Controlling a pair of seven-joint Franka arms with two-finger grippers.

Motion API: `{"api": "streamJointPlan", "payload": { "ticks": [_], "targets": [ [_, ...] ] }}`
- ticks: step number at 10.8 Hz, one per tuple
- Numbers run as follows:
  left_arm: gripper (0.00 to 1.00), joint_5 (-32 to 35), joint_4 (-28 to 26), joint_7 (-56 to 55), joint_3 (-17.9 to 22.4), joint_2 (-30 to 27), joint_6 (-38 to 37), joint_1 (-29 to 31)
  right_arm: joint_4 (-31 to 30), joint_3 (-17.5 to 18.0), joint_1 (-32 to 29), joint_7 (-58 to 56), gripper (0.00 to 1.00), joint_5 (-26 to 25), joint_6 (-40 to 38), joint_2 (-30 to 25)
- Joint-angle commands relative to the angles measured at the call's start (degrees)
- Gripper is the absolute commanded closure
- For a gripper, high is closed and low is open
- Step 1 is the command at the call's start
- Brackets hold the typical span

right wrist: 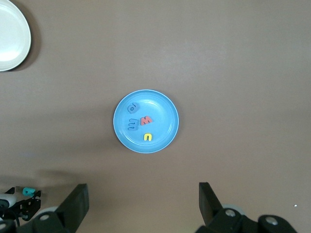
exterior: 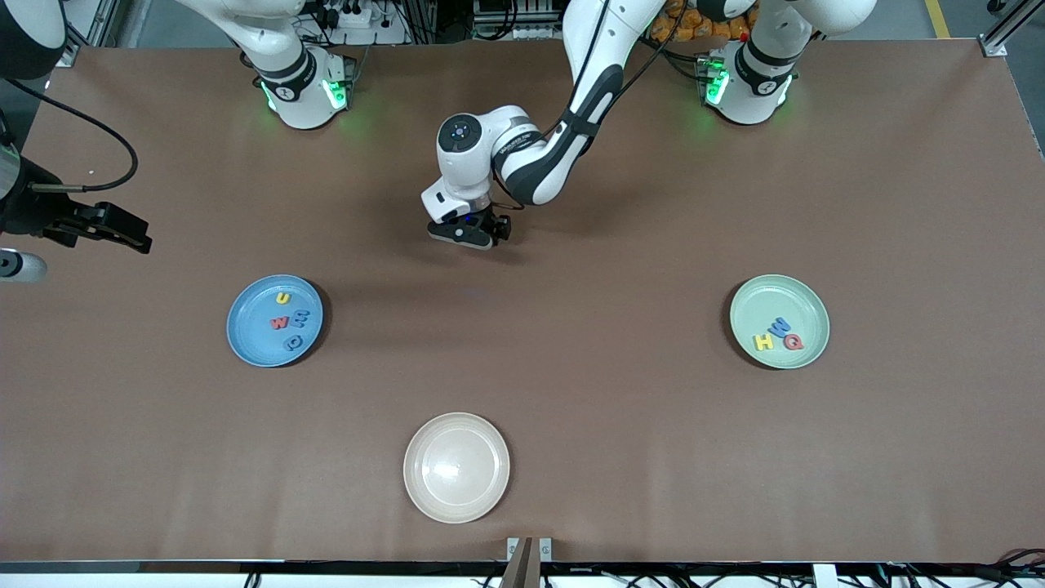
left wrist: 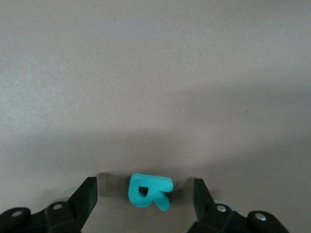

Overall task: Sort upper and lower case letters into plates
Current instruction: 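Close the left gripper on the teal R and lift it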

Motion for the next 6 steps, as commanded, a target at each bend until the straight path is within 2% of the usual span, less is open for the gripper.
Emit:
{"api": "streamJointPlan", "payload": {
  "ticks": [1, 6],
  "targets": [
    [0.13, -2.0, 1.0, -0.5, 0.3, 0.6, 0.5, -0.5, -0.5, -0.8, 0.6, -0.3, 0.0, 0.8, -0.4, -0.8],
    [0.25, -2.0, 0.9, -0.1, 0.3, 0.4, 0.3, -0.3, -0.6, -0.7, 0.6, 0.3, 0.0, 0.8, -1.4, -1.0]
  ]
}}
